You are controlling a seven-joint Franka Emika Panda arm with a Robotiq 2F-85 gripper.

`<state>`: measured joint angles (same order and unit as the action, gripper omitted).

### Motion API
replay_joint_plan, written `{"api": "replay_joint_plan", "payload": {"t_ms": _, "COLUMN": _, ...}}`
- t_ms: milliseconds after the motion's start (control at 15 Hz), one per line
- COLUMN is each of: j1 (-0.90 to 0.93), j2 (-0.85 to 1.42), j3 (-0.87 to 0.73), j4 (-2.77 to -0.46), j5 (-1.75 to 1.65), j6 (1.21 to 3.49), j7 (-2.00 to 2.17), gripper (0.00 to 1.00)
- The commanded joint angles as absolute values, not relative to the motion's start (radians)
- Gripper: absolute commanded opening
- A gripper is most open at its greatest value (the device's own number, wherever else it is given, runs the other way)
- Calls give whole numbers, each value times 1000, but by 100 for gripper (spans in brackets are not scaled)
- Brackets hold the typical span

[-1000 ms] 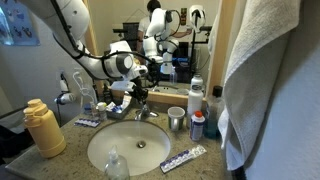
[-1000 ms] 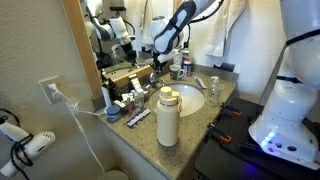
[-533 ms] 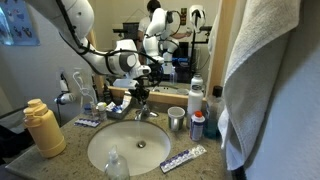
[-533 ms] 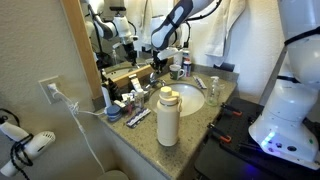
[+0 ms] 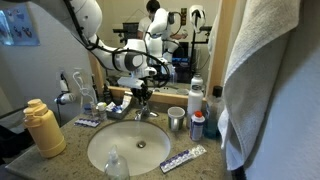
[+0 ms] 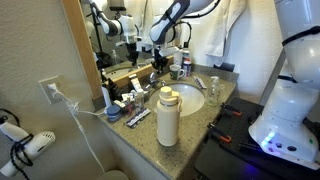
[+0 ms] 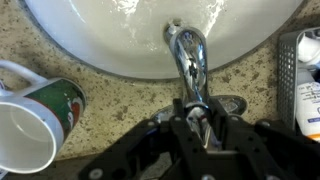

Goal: Lift the tap handle then push it down

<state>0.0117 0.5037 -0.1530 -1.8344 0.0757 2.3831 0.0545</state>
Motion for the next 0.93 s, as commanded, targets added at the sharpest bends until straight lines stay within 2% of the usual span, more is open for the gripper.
{"api": "replay_joint_plan", "payload": {"t_ms": 0, "j1": -22, "j2": 402, "j3": -183, "j4": -1881, "j5": 65, "j6": 2182, "j7": 43, "gripper": 7}}
{"api": "replay_joint_plan", "payload": {"t_ms": 867, "j1": 9, "j2": 406, "j3": -80, "j4": -1956, "j5": -21, "j6": 2212, "j7": 64, "gripper": 7}}
